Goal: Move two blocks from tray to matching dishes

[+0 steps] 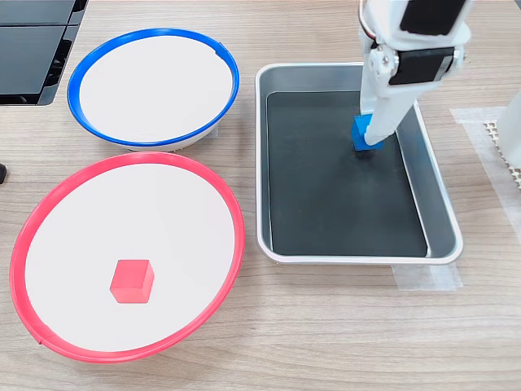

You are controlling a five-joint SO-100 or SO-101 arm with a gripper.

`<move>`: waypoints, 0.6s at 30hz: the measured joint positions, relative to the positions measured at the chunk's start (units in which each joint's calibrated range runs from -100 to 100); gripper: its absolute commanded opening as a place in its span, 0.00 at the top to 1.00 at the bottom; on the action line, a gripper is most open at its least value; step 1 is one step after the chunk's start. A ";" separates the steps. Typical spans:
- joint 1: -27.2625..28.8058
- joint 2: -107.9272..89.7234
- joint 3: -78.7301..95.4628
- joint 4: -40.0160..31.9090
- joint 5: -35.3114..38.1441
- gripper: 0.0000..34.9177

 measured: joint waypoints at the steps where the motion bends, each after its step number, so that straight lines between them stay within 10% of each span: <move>1: -1.68 2.98 -6.08 4.57 -3.27 1.00; 6: -4.96 16.37 -33.94 13.05 -21.15 1.00; 13: 2.74 37.25 -59.44 -5.87 -42.49 0.98; 16: 3.01 43.99 -58.98 -21.37 -43.81 0.59; 18: 2.83 43.82 -55.99 -26.92 -43.96 0.53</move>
